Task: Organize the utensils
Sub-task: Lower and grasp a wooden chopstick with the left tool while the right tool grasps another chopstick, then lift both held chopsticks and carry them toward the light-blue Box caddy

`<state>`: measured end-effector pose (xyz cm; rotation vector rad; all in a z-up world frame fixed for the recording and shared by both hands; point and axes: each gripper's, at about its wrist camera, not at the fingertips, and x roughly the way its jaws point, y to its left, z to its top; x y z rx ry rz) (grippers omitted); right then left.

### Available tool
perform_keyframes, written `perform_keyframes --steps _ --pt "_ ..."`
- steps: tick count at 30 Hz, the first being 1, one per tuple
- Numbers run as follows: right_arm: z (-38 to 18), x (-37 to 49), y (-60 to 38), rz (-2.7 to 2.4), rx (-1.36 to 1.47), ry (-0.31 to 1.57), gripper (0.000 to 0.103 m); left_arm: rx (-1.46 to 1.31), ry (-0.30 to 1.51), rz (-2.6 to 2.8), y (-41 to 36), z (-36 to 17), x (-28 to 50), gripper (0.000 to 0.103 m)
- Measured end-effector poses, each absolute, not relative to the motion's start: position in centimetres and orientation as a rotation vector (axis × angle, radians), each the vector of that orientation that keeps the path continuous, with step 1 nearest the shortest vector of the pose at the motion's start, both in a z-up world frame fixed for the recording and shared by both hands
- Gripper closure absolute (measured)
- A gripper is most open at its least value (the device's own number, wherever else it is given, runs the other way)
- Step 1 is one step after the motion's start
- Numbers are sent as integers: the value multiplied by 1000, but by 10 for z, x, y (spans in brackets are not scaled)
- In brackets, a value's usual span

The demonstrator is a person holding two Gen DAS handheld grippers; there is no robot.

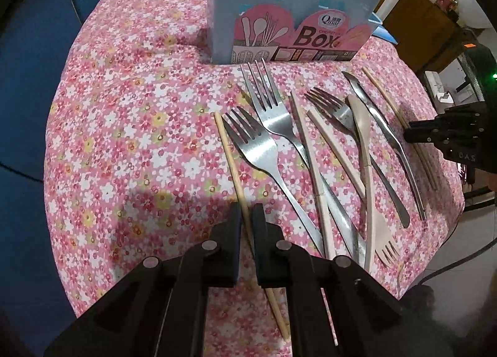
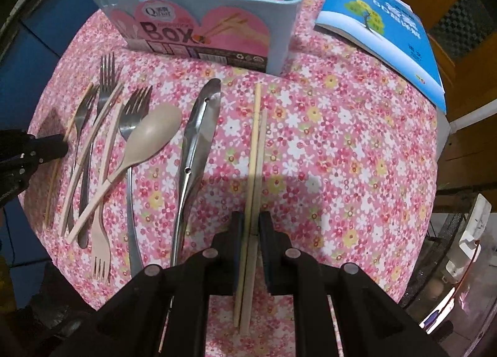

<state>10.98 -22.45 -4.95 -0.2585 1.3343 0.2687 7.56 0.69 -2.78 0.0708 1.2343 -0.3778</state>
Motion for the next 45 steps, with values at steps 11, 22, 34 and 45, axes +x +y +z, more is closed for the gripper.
perform_keyframes --steps 11,22,34,45 --pt "-48 101 -244 305 -160 1335 84 27 1199 -396 14 -28 71 97" --pt "-27 75 -257 305 -204 1274 99 29 1181 -384 14 -27 67 97" --pt "-46 84 -242 284 -278 1310 98 19 1173 -389 15 -27 68 97" --pt "-53 80 -241 273 -304 1323 94 27 1176 -383 17 -29 63 96"
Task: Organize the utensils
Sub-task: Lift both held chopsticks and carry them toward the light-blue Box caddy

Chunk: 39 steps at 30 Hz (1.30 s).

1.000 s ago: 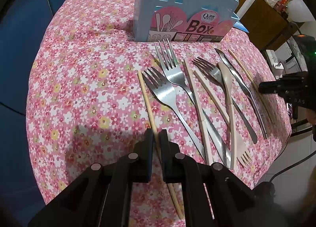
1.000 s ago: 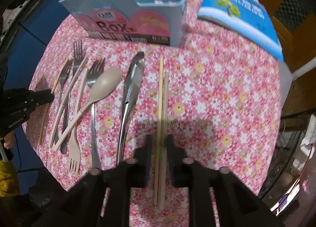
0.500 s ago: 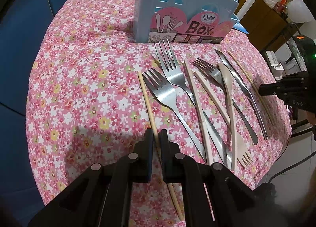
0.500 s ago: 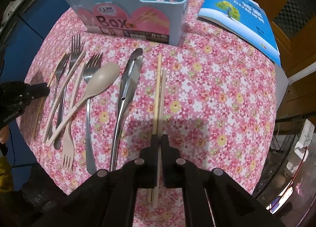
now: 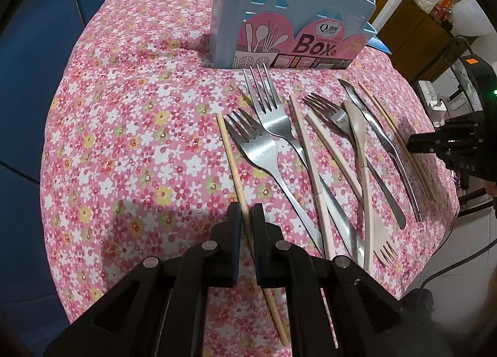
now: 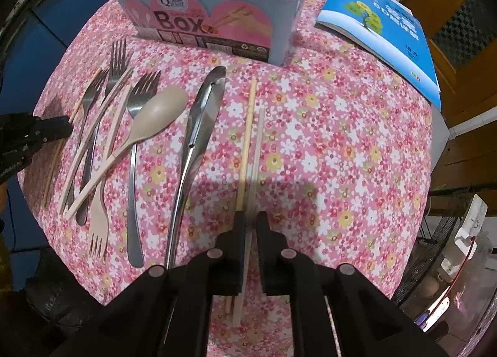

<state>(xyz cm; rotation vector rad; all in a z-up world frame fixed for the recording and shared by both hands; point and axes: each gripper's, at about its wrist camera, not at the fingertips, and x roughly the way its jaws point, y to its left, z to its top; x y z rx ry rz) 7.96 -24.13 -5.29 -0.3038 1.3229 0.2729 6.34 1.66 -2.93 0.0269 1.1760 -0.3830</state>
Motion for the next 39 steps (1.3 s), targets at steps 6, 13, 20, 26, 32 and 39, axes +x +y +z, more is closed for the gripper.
perform_keyframes --steps 6,13,20,26,32,39 --pt "-56 99 -235 253 -289 1335 93 30 1196 -375 11 -30 71 96" --pt "-55 113 -224 255 -309 1334 92 8 1250 -385 12 -29 88 96" --pt "-47 106 -219 268 -249 1251 96 -44 1227 -381 17 -24 92 99" --pt "-17 77 -231 320 -120 1087 96 -83 1097 -388 22 2 81 101" --pt "14 55 -233 325 -68 880 96 -107 934 -380 17 31 81 101" --pt "40 50 -233 312 -47 692 96 -152 776 -409 9 58 98 101"
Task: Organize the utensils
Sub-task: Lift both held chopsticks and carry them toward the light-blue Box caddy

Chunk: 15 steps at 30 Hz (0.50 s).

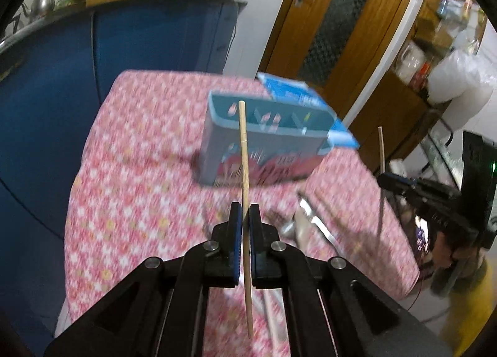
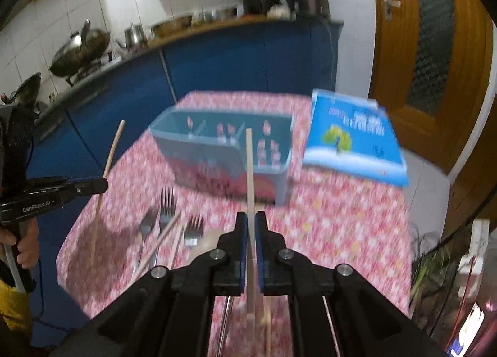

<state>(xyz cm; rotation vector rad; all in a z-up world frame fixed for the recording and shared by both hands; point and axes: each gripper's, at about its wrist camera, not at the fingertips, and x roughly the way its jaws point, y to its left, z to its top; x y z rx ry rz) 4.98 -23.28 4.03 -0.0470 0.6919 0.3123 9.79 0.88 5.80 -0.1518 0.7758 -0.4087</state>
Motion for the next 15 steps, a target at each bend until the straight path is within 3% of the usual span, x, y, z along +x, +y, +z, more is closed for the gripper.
perform_keyframes --steps 15 --pt "87 95 -233 309 37 459 96 -166 468 -324 11 118 113 101"
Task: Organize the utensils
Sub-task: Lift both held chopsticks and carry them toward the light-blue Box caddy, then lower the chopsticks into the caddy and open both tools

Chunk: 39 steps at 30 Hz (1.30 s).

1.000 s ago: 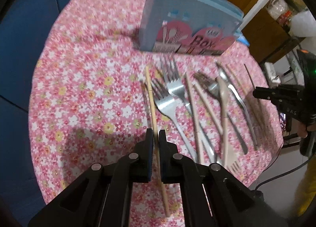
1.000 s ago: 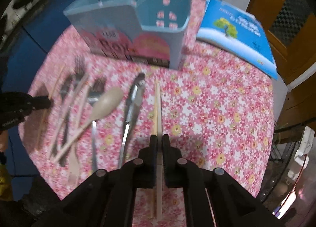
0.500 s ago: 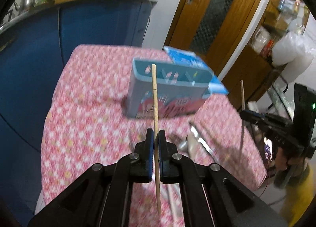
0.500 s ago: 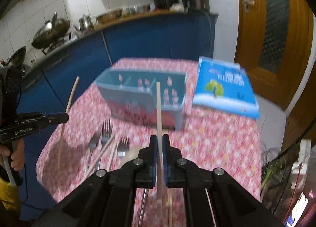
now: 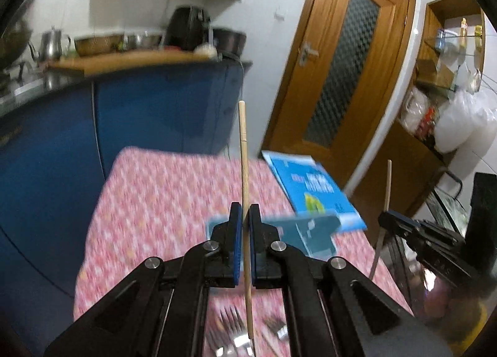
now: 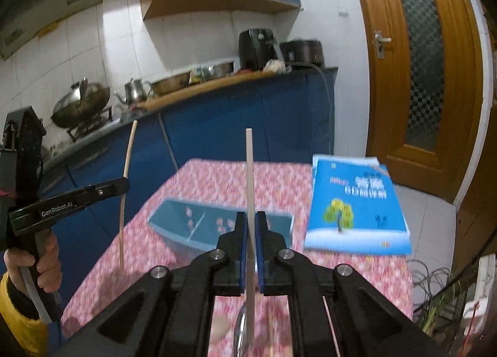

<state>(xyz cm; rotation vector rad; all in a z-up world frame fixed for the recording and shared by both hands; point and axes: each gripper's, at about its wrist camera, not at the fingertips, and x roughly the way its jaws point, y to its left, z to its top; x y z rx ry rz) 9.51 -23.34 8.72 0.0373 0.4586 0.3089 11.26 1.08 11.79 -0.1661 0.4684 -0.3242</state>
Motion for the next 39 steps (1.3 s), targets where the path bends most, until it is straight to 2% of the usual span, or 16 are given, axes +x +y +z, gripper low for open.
perform_keyframes --steps 8,15,26,39 --pt "96 132 -233 314 90 345 96 -149 312 -278 5 131 138 101" --pt "80 153 -228 312 75 257 96 -179 233 -257 8 113 159 101" --pt "48 162 -209 317 -25 276 96 -154 206 -268 2 73 171 101" --pt "35 165 -207 338 -12 331 96 -114 255 -289 -7 56 167 99"
